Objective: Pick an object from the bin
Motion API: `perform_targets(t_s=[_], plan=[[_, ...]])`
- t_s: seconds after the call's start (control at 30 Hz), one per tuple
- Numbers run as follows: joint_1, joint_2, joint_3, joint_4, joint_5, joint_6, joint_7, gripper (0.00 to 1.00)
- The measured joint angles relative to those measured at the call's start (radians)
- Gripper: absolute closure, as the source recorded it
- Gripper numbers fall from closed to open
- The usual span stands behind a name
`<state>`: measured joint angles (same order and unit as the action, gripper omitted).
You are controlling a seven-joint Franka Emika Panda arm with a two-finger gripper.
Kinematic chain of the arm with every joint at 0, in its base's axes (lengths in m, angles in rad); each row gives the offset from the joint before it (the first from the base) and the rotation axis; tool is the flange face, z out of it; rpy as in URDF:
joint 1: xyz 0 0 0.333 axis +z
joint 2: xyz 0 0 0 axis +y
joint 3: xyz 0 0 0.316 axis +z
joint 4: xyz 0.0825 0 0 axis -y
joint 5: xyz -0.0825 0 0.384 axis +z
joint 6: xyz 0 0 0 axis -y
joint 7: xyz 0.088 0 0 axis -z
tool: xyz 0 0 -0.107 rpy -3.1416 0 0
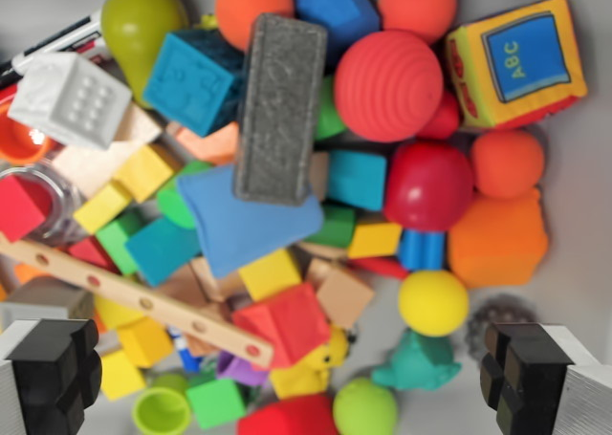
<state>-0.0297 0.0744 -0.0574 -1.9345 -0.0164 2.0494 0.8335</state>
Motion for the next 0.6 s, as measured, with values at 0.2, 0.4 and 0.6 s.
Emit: perform_targets(t_s=[0.2, 0.4, 0.6], plan=[[0.0, 0.0, 0.0, 0.0, 0.0, 0.0, 0.0, 0.0], [0.0, 0.0, 0.0, 0.0, 0.0, 0.0, 0.0, 0.0], [0.0, 0.007, 0.0, 0.0, 0.0, 0.003, 0.0, 0.0]])
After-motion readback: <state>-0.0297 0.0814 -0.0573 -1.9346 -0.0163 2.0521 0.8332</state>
